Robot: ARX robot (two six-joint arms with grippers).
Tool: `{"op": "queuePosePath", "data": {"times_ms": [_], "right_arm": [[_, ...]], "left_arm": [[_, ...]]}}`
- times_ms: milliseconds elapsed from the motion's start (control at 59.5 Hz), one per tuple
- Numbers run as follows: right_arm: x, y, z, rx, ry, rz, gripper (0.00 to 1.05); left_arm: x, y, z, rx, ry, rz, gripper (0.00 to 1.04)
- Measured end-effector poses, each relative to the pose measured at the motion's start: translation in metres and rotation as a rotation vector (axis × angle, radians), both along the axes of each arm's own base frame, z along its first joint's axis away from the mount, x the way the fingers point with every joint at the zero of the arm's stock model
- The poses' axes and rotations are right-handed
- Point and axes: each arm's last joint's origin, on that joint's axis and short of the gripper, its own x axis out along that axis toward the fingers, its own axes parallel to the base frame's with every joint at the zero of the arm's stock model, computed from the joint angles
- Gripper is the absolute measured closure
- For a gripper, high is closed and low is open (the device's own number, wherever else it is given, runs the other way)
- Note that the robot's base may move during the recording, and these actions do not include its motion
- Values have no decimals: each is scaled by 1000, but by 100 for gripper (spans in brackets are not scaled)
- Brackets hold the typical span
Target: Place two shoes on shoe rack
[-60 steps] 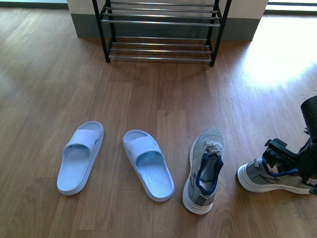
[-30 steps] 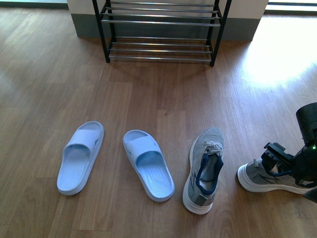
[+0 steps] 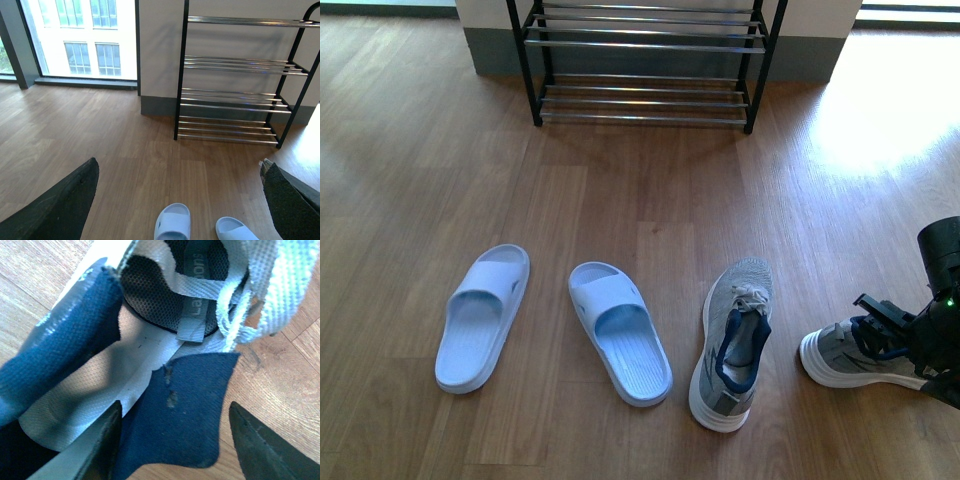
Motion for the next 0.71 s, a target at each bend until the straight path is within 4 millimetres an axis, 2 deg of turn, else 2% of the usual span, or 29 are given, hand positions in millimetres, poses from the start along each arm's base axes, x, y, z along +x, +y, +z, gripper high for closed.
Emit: {"op": "queuePosePath", "data": {"times_ms": [118, 302, 504, 705], "right_arm": [[2, 0, -2, 8, -5, 7, 61], [5, 0, -3, 15, -6, 46, 104], [-1, -4, -5, 7, 1, 90, 104], [-14, -11, -1, -17, 7, 218, 104]], "left_arm": [[0, 0, 0, 0, 0, 0, 9], [0, 0, 0, 0, 0, 0, 9], [0, 0, 0, 0, 0, 0, 9], [0, 0, 0, 0, 0, 0, 9]]}}
